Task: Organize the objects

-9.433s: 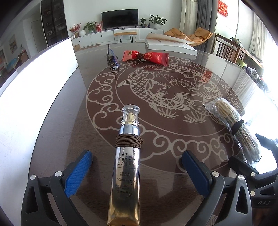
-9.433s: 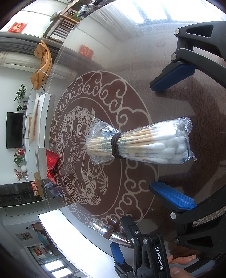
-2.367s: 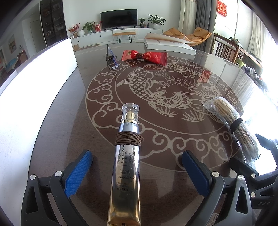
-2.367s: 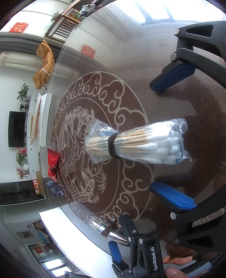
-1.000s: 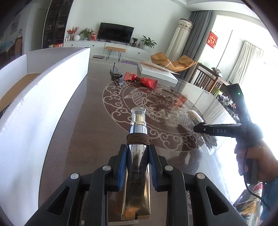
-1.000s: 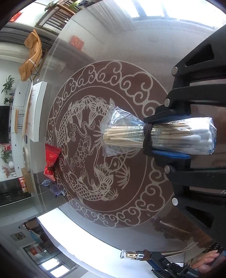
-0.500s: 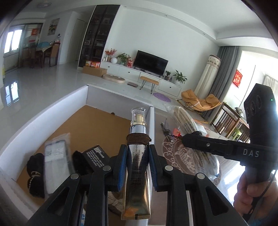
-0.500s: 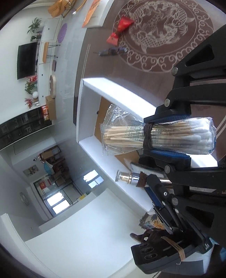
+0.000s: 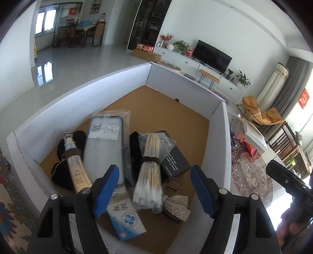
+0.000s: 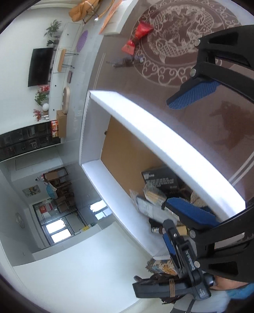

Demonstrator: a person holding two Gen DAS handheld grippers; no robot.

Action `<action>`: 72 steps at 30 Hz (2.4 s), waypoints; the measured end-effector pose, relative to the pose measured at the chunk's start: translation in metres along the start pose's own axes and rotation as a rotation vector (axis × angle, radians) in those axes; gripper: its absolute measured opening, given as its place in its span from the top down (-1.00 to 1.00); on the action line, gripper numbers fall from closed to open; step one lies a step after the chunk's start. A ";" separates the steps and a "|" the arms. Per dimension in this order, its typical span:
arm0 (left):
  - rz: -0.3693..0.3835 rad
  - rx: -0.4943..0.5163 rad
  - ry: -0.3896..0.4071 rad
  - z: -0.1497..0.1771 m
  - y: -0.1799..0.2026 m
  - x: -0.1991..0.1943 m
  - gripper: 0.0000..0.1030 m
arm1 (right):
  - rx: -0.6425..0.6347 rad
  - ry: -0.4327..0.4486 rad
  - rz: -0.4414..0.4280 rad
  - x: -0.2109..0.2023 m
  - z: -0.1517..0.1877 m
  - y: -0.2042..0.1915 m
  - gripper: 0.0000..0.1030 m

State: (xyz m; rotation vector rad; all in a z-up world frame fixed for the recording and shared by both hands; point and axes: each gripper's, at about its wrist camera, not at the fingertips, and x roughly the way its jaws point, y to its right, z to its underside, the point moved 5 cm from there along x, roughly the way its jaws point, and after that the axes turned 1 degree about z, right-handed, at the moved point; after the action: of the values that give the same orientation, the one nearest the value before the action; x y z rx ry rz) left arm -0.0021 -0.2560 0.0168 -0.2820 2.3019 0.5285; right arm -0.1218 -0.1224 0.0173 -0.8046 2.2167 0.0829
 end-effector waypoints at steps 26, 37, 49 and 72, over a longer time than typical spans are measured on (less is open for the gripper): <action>0.043 0.502 -0.187 0.131 0.226 0.113 -1.00 | 0.286 -0.136 0.521 -0.051 0.169 0.257 -1.00; 0.039 0.499 -0.174 0.126 0.231 0.116 -1.00 | 0.287 -0.136 0.521 -0.049 0.170 0.256 -1.00; 0.044 0.501 -0.177 0.055 0.271 0.196 -1.00 | 0.287 -0.136 0.520 -0.049 0.170 0.256 -1.00; 0.006 0.457 -0.151 -0.059 0.318 0.306 -0.32 | 0.288 -0.136 0.521 -0.049 0.170 0.257 -1.00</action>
State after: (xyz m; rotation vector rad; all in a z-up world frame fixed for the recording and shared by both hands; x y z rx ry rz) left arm -0.3643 -0.0131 -0.0718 -0.0112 2.2006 0.0156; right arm -0.1349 0.1586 -0.1168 -0.0536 2.1890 0.0660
